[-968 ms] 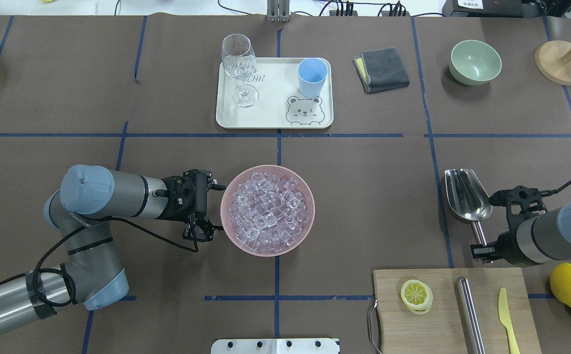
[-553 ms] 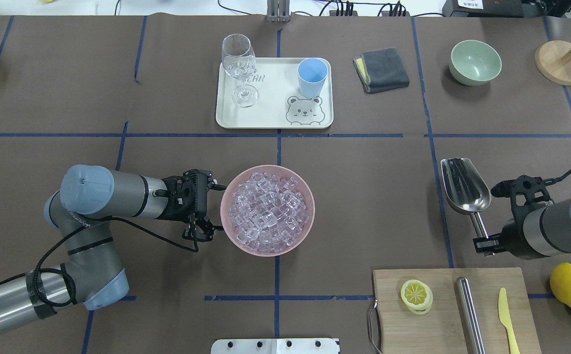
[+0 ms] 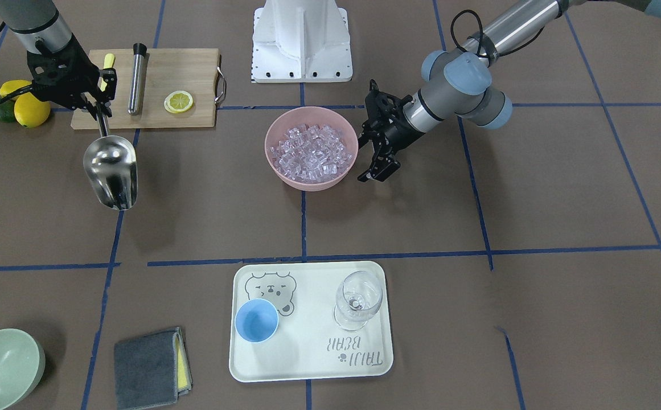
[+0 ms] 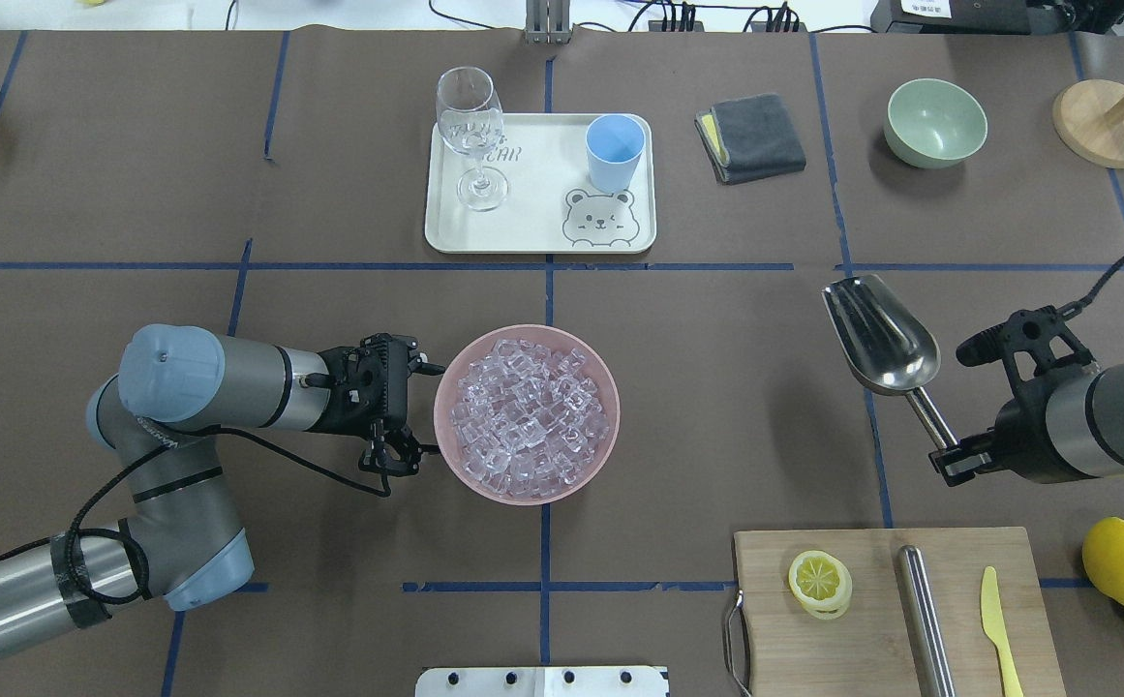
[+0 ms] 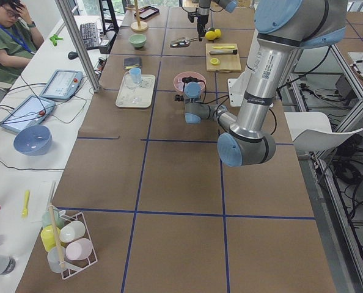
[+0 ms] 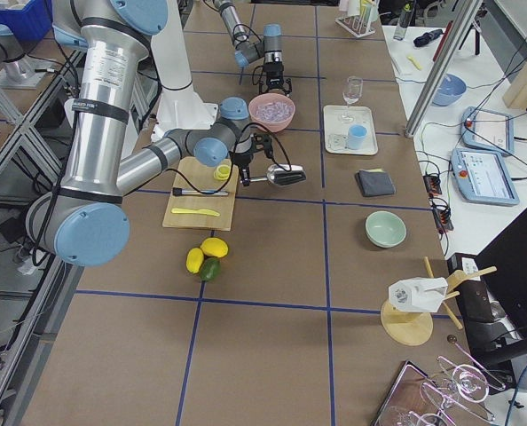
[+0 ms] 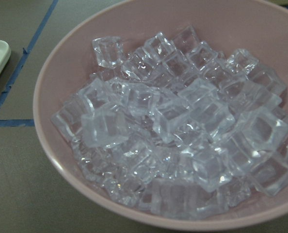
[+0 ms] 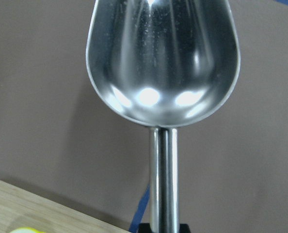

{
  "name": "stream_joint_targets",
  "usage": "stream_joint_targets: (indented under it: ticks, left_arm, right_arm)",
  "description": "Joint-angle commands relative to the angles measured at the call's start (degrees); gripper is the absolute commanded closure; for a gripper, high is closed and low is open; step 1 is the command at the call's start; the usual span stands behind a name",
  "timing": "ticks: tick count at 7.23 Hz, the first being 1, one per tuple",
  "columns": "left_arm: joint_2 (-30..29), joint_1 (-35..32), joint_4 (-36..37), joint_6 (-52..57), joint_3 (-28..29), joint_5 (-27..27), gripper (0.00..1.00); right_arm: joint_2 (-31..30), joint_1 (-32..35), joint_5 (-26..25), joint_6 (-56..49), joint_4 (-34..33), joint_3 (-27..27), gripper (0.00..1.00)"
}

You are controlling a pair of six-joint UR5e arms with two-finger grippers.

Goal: Put ice in cup with scoop
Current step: 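Lift the scoop with the right gripper and carry it toward the pink bowl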

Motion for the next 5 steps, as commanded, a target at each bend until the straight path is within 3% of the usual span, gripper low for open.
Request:
stream_joint_targets:
  ticks: [1, 3, 5]
  left_arm:
    - [0.0, 0.0, 0.0, 0.0, 0.0, 0.0, 0.01]
    - [0.0, 0.0, 0.0, 0.0, 0.0, 0.0, 0.01]
    - [0.0, 0.2, -0.3, 0.0, 0.0, -0.1, 0.01]
  right_arm:
    - [4.1, 4.5, 4.8, -15.9, -1.6, 0.3, 1.0]
    - [12.2, 3.0, 7.8, -16.6, -21.1, 4.1, 1.0]
    - [38.5, -0.1, 7.2, -16.4, -58.0, 4.7, 1.0]
